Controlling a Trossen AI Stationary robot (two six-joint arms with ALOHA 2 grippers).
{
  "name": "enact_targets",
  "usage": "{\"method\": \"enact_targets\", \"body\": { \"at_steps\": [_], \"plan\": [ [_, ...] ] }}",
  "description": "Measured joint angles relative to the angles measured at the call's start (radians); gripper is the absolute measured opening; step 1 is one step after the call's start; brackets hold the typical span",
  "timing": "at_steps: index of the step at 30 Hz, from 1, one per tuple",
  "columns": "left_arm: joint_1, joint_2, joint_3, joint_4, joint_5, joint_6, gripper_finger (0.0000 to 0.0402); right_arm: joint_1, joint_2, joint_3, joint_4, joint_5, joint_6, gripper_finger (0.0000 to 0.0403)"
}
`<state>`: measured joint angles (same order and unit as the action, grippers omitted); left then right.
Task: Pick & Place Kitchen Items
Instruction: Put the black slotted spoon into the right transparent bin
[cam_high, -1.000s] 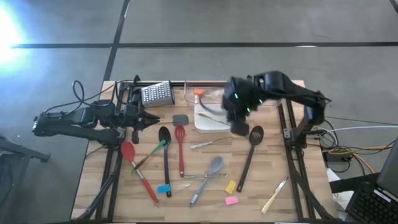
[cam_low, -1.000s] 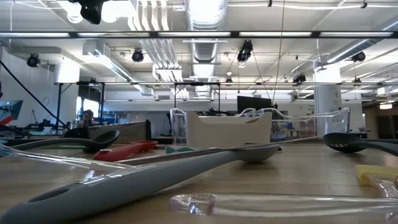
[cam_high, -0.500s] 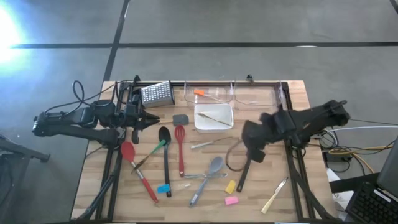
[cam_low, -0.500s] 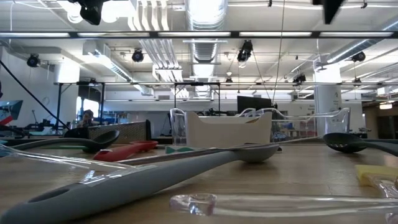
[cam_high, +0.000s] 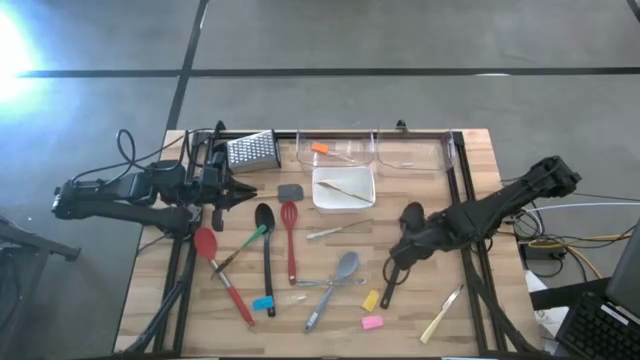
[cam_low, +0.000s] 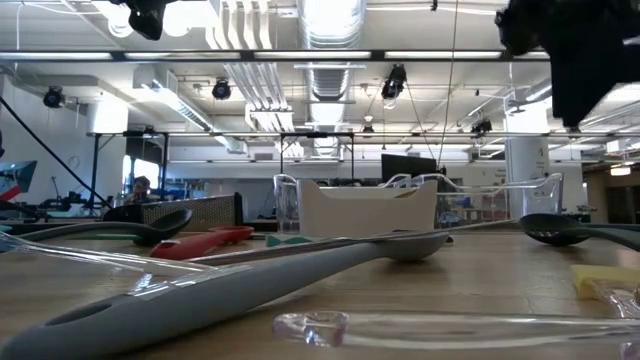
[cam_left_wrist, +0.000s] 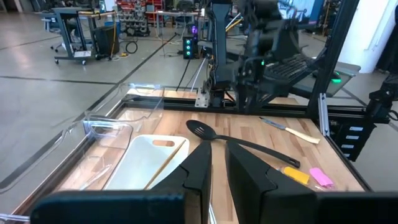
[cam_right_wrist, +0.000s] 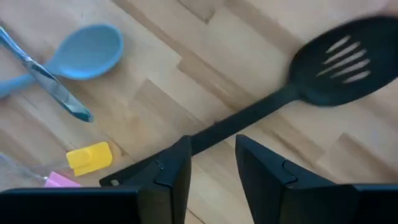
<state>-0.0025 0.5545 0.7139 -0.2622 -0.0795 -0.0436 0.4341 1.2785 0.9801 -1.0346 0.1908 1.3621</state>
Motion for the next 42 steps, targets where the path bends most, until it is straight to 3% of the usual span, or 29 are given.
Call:
{"method": "enact_targets", "body": {
  "at_steps": [8, 12, 16, 23, 42],
  "plan": [
    [0.000, 0.008, 0.000, 0.000, 0.000, 0.002, 0.0053, -0.001, -0.004, -0.188, 0.139, -0.005, 0.221, 0.0183],
    [0.000, 0.016, 0.000, 0.001, 0.000, 0.002, 0.0053, 0.000, -0.002, -0.283, 0.315, -0.007, 0.297, 0.0202],
    [0.000, 0.023, 0.000, 0.000, 0.000, 0.002, 0.0053, 0.000, -0.002, -0.375, 0.491, -0.008, 0.361, 0.0212],
    [0.000, 0.035, 0.000, 0.000, 0.000, 0.005, 0.0053, -0.001, -0.005, -0.462, 0.524, 0.000, 0.492, 0.0211],
    [0.000, 0.051, 0.000, 0.000, 0.000, 0.010, 0.0053, -0.033, -0.003, -0.502, 0.525, -0.018, 0.397, 0.0199]
  ]
}}
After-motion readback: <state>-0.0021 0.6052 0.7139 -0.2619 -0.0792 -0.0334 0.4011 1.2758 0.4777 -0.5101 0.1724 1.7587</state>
